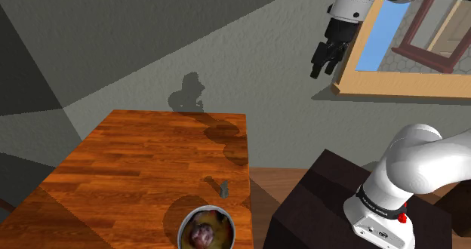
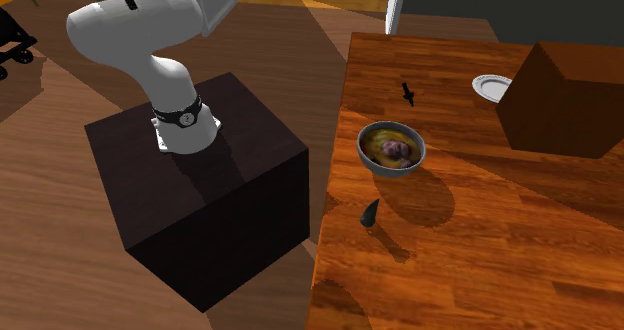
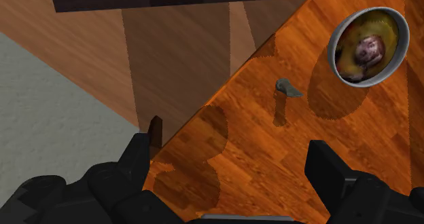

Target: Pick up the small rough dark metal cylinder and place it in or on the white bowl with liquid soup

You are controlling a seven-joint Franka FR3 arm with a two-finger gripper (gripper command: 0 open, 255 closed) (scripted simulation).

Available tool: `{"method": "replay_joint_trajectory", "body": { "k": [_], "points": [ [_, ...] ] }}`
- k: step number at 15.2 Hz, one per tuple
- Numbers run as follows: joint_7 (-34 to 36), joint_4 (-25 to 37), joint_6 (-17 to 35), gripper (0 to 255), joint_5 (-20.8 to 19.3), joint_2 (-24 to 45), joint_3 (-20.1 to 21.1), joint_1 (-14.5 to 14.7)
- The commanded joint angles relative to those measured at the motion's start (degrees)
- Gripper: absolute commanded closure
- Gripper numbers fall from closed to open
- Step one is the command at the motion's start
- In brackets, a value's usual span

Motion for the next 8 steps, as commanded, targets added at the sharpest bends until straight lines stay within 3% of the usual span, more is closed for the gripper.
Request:
{"method": "replay_joint_trajectory", "body": {
  "k": [1,8],
  "points": [
    [0.0,0.0,0.0,0,0.0,0.0,0.0,0.0],
    [3.7,-9.5,12.6,0,3.0,3.2,4.5,1.4]
  ]
}}
